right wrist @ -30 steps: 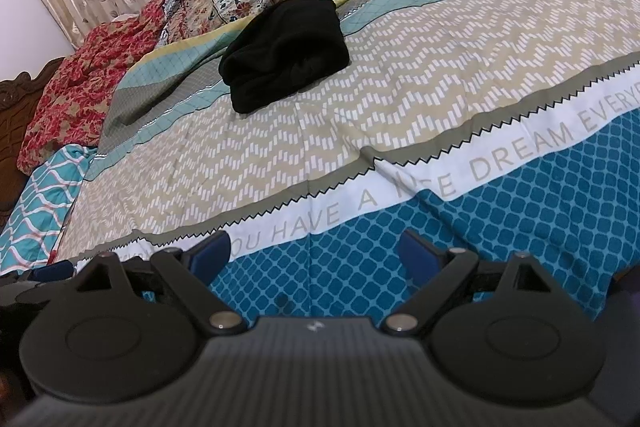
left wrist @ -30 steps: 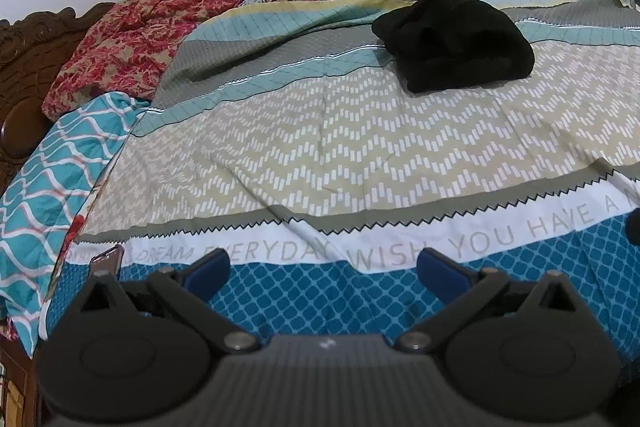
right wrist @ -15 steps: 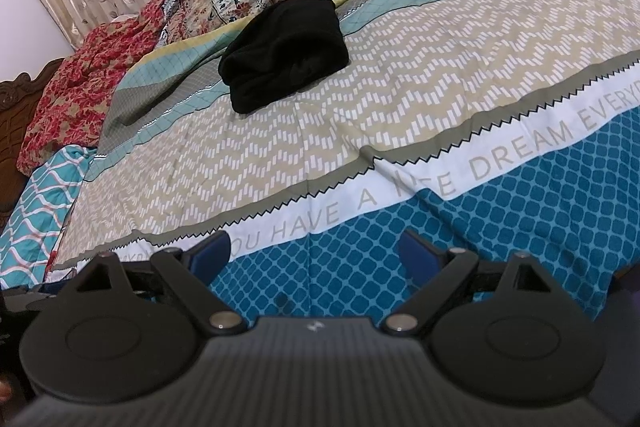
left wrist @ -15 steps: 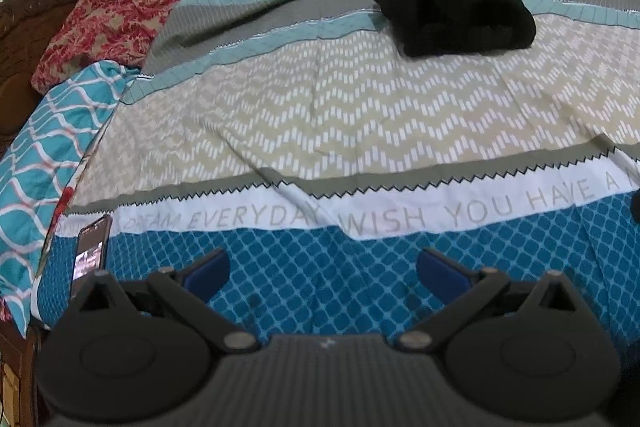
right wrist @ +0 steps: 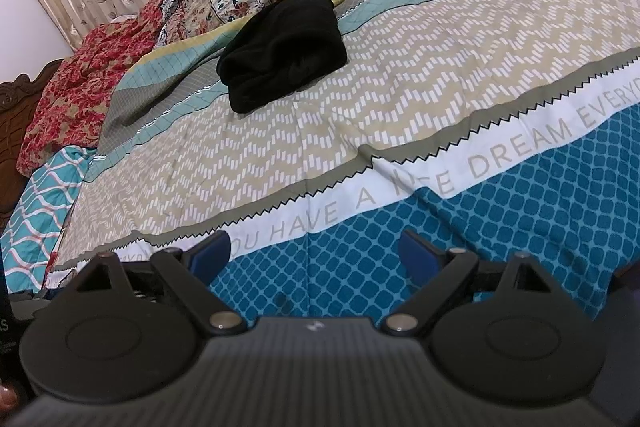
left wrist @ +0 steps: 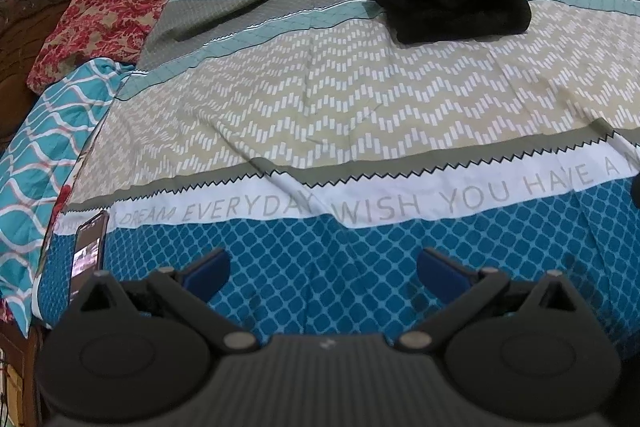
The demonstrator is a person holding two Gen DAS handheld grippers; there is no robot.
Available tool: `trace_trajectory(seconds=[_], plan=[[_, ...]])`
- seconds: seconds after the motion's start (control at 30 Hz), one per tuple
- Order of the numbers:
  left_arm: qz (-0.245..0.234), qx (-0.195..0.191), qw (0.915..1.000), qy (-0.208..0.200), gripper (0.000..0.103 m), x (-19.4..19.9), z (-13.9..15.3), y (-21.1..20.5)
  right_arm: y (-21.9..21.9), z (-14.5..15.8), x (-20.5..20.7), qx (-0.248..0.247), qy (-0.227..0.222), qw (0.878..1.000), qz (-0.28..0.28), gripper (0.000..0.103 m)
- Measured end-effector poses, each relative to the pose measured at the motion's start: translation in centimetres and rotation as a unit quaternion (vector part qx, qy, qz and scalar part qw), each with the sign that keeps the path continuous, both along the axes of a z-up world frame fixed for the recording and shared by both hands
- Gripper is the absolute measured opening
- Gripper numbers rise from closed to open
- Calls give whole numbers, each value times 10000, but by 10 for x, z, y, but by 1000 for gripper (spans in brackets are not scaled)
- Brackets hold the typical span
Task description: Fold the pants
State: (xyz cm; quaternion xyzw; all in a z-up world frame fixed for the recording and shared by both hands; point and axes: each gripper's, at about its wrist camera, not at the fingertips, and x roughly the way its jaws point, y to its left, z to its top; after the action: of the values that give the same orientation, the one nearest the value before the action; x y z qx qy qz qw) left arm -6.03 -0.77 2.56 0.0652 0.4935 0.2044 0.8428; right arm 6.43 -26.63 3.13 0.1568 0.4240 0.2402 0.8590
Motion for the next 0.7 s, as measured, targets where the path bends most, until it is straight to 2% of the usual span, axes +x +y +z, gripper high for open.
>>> trace_trajectory(seconds=[0.7], plan=[[-60,139,9998,98,103,0,-4,-3,0,1,0,9,-15,10000,0,93]])
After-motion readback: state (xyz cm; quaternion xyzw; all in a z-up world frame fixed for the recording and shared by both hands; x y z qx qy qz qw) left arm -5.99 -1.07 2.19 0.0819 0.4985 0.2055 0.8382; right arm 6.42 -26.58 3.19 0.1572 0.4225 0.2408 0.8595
